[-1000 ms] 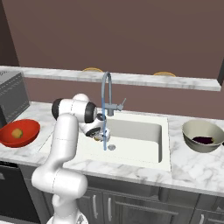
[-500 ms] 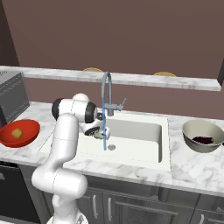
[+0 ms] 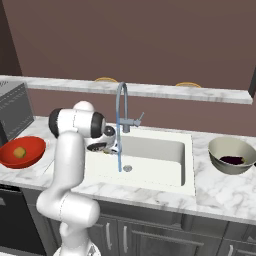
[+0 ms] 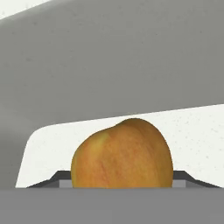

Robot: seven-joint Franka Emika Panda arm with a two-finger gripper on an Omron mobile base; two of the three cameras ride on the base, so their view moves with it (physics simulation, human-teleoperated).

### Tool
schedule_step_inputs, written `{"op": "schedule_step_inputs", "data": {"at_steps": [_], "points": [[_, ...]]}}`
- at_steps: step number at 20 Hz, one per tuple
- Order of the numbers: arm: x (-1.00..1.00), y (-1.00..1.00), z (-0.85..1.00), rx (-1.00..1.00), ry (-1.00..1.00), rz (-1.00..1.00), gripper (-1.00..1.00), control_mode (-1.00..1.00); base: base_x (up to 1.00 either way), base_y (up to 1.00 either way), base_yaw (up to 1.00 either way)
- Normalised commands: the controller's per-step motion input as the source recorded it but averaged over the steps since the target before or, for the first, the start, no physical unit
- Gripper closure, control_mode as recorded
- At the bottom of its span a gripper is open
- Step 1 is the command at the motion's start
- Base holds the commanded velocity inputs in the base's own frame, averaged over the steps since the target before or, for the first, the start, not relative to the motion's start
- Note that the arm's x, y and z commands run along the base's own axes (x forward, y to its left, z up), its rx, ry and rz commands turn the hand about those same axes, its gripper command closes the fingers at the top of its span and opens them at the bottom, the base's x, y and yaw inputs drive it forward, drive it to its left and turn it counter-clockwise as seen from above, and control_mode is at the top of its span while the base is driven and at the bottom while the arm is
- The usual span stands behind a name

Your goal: Pick the apples from the sink and place them in one bowl. Place the eggplant in the other bowl. Then turn off the sink faucet.

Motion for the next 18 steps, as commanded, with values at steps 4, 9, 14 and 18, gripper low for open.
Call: {"op": "schedule_step_inputs", "data": {"at_steps": [4, 9, 14, 18], "points": [[-0.37, 0.17, 0.71, 0.00, -0.12, 0.00, 1.00, -1.00, 0.00, 0.00, 0.00], [-0.40, 0.19, 0.76, 0.00, -0.12, 0.00, 1.00, -1.00, 0.00, 0.00, 0.00], [-0.41, 0.23, 0.80, 0.00, -0.11, 0.00, 1.00, -1.00, 0.00, 0.00, 0.00], [-0.31, 0.27, 0.91, 0.00, -0.07, 0.00, 1.00, -1.00, 0.00, 0.00, 0.00]]}}
